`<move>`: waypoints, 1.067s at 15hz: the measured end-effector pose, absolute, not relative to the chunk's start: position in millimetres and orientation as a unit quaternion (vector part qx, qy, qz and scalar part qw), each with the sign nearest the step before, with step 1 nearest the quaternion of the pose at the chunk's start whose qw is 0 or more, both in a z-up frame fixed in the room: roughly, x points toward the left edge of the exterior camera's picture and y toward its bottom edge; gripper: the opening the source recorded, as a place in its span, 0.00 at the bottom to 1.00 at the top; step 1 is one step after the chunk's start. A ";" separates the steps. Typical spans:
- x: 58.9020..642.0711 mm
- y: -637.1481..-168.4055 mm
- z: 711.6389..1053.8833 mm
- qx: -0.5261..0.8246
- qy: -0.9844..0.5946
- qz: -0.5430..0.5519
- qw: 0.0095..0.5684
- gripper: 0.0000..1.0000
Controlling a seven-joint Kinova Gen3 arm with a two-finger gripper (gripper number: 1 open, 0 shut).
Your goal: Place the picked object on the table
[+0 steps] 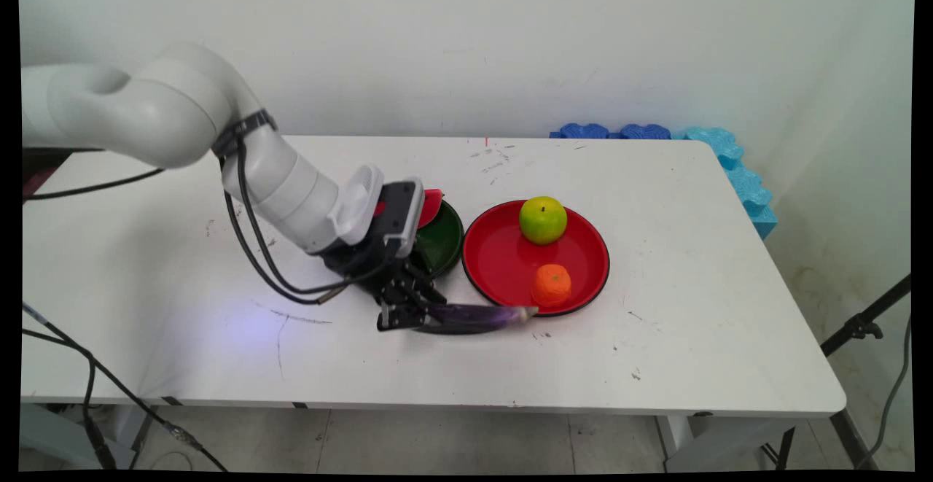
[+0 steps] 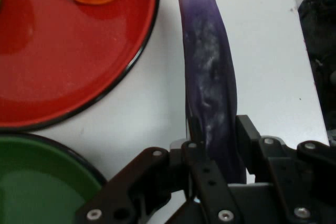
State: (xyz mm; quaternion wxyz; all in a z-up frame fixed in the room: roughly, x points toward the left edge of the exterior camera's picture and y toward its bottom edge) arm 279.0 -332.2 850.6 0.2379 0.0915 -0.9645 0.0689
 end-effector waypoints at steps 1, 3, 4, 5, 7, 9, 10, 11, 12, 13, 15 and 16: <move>279.5 -330.5 845.0 0.090 -0.965 0.067 0.237 0.00; 280.7 -328.0 835.1 0.086 -0.966 0.065 0.234 0.00; 281.1 -327.3 830.8 0.084 -0.967 0.064 0.232 0.00; 281.3 -326.8 827.2 0.083 -0.967 0.064 0.232 0.00; 281.8 -325.8 821.6 0.081 -0.968 0.063 0.230 0.00; 281.7 -325.9 817.2 0.081 -0.968 0.064 0.229 0.00; 281.7 -326.2 815.4 0.081 -0.968 0.065 0.228 0.00; 281.3 -326.8 812.8 0.081 -0.968 0.067 0.227 0.00; 281.1 -327.2 811.1 0.081 -0.968 0.068 0.227 0.00; 280.6 -327.9 809.5 0.082 -0.968 0.069 0.227 0.00; 279.0 -329.2 808.0 0.084 -0.967 0.070 0.229 1.00; 277.9 -329.6 807.9 0.086 -0.967 0.070 0.231 1.00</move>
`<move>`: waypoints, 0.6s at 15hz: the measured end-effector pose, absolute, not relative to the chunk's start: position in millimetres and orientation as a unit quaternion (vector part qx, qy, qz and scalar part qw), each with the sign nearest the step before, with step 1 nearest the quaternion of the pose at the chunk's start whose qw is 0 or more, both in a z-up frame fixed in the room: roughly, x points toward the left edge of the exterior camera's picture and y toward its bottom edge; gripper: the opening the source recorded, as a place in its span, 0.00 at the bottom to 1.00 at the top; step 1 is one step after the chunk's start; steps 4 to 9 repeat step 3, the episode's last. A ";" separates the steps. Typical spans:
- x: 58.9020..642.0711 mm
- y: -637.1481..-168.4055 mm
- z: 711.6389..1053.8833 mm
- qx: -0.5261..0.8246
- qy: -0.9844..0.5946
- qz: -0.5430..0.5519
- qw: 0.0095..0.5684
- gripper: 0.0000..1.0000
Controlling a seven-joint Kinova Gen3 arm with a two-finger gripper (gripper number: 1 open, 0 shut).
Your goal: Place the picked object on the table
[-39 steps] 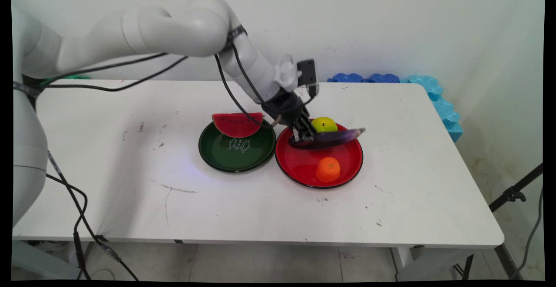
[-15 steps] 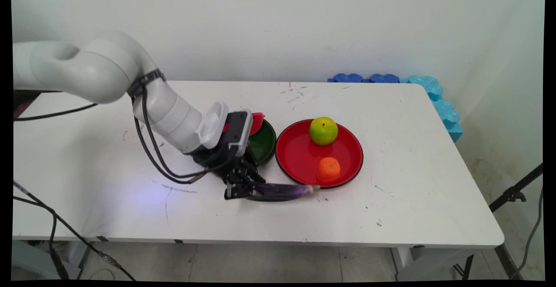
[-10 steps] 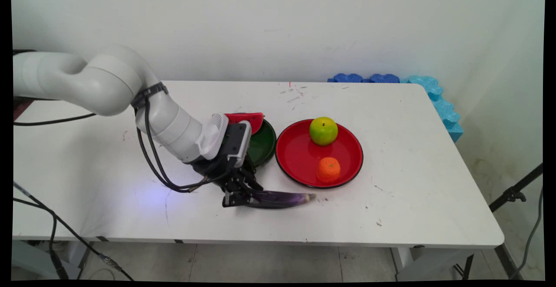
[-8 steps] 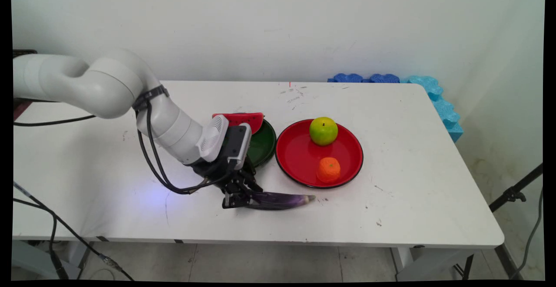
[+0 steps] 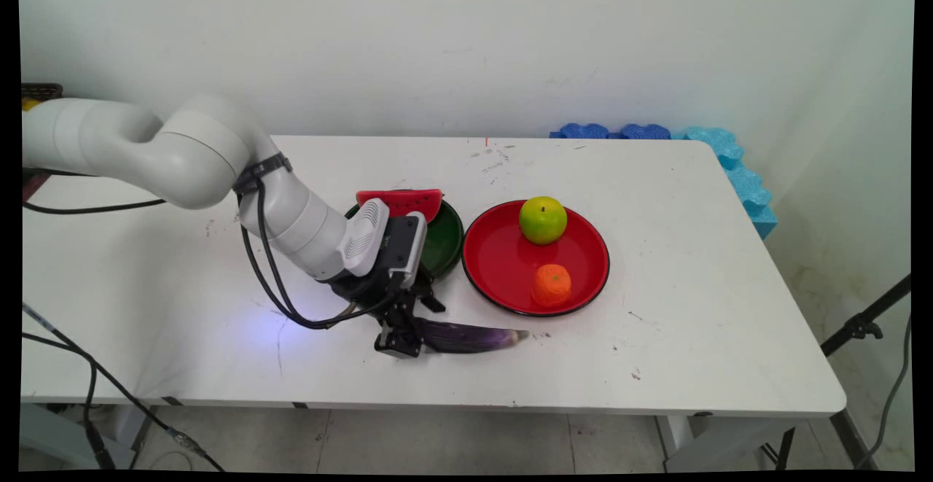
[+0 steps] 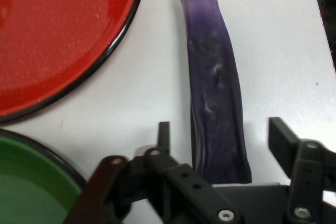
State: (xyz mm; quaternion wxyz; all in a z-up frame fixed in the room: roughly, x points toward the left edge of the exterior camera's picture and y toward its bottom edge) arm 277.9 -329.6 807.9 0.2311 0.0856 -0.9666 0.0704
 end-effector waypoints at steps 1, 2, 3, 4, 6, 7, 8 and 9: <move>276.7 -330.1 808.6 0.088 -0.966 0.070 0.234 1.00; 275.6 -330.9 810.8 0.091 -0.965 0.070 0.237 1.00; 274.6 -331.9 814.6 0.093 -0.963 0.070 0.241 1.00; 274.6 -331.9 814.6 0.093 -0.963 0.070 0.241 1.00; 274.6 -331.9 814.6 0.093 -0.963 0.070 0.241 1.00; 274.6 -331.9 814.6 0.093 -0.963 0.070 0.241 1.00; 274.6 -331.9 814.6 0.093 -0.963 0.070 0.241 1.00; 274.6 -331.9 814.6 0.093 -0.963 0.070 0.241 1.00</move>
